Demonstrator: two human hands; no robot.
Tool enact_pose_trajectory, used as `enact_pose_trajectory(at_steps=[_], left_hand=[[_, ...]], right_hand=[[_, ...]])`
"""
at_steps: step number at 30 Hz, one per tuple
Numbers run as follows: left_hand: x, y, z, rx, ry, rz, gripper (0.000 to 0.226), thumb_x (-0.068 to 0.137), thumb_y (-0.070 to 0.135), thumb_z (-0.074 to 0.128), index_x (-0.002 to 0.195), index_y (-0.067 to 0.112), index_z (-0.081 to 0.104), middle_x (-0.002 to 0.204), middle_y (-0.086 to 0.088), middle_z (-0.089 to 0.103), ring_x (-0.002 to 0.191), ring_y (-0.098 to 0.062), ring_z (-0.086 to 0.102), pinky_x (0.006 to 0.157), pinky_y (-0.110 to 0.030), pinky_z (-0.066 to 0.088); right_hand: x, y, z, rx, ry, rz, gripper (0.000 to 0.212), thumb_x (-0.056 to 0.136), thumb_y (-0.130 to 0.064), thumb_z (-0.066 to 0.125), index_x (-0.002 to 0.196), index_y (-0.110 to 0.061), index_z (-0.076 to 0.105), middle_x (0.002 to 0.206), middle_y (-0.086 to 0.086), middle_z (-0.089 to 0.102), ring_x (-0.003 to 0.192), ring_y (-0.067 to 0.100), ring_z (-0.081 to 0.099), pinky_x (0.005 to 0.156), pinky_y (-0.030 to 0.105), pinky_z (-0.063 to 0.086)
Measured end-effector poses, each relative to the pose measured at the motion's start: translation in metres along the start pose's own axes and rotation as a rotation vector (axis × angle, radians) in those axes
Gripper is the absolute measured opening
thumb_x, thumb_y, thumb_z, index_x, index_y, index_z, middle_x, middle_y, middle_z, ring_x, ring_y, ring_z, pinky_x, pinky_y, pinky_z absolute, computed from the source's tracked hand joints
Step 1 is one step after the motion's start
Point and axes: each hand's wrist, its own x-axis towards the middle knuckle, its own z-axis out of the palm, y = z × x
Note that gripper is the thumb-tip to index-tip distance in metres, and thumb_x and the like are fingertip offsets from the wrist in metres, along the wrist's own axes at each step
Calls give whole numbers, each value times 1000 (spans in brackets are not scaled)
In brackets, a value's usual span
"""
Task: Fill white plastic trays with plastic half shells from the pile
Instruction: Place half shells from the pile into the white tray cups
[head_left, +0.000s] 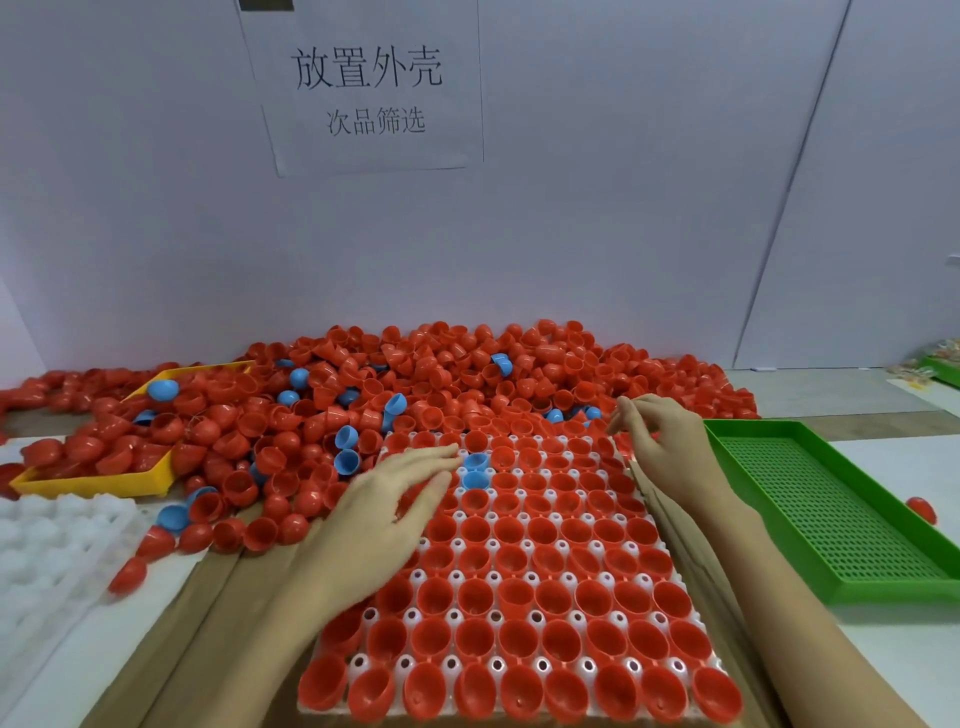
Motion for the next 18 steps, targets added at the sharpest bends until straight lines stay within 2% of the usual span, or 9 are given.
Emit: enact_pose_trajectory(at_steps=[3, 6, 10, 13, 18], left_hand=[[16, -2, 5, 158, -226, -5, 55, 104, 57, 36, 155, 38, 41, 161, 31, 26, 146, 18, 16, 123, -17, 14], [44, -1, 5, 329, -384, -62, 67, 103, 64, 27, 163, 34, 20, 168, 24, 5, 152, 8, 3, 129, -33, 9], [77, 1, 17, 523, -433, -7, 70, 106, 60, 20, 165, 23, 11, 171, 11, 0, 156, -1, -3, 128, -31, -1], [85, -6, 27, 639, -492, 4, 67, 107, 58, 12, 165, 23, 10, 171, 11, -1, 155, 1, -8, 126, -35, -10], [80, -14, 35, 746, -558, 23, 56, 111, 43, 8, 164, 25, 5, 172, 9, -4, 156, -2, -10, 127, -42, -11]], right_hand=[[-1, 1, 2, 7, 5, 28, 39, 109, -20, 53, 78, -12, 77, 82, 2, 72, 84, 16, 65, 83, 32, 44], [0, 3, 3, -10, 22, 71, 35, 109, -20, 52, 87, -9, 77, 86, 2, 71, 82, 14, 63, 74, 23, 42], [-1, 7, 3, -27, 56, 188, 37, 110, -20, 50, 87, -4, 74, 83, 4, 72, 79, 20, 64, 69, 30, 43], [-3, 12, 3, -34, 28, 342, 46, 112, -26, 46, 78, -6, 70, 70, 7, 69, 70, 29, 67, 63, 34, 48], [-1, 20, 0, -36, -111, 527, 57, 112, -32, 43, 74, 0, 70, 67, 15, 72, 67, 33, 72, 78, 49, 61]])
